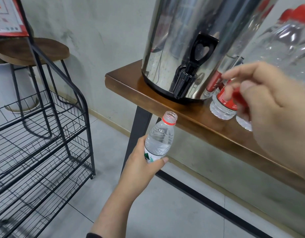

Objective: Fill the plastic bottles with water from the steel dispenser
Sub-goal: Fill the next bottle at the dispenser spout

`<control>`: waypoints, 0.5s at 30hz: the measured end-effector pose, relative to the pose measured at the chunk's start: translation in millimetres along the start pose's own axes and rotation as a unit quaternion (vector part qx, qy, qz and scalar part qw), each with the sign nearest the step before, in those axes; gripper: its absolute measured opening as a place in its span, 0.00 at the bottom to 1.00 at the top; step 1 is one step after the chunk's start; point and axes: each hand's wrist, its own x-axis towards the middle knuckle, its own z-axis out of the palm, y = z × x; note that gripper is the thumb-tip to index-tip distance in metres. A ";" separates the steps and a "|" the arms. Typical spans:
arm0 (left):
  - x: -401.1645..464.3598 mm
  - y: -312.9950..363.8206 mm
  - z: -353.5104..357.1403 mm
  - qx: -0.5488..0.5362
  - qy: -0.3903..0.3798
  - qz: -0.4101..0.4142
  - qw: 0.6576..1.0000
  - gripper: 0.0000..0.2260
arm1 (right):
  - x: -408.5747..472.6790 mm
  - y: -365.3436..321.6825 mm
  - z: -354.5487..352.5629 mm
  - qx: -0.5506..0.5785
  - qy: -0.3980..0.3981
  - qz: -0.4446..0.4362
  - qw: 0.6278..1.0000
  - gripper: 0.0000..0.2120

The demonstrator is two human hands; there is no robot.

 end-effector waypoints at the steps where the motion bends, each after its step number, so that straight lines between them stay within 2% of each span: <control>1: -1.5 0.5 -0.6 0.005 -0.004 0.001 1.000 0.27 | -6.7 0.9 1.2 -0.018 -0.019 0.004 1.000 0.11; 3: -5.6 3.3 -1.9 0.015 -0.013 0.002 1.000 0.26 | -17.2 1.3 6.5 -0.056 -0.050 0.009 0.997 0.07; 9: -17.8 9.4 -3.6 0.023 -0.041 0.014 0.999 0.26 | -19.8 10.1 32.6 -0.087 -0.090 -0.021 0.992 0.14; 15: -21.0 14.5 -4.5 0.015 -0.055 0.024 0.998 0.27 | -10.1 11.0 45.6 -0.123 -0.146 -0.050 0.980 0.17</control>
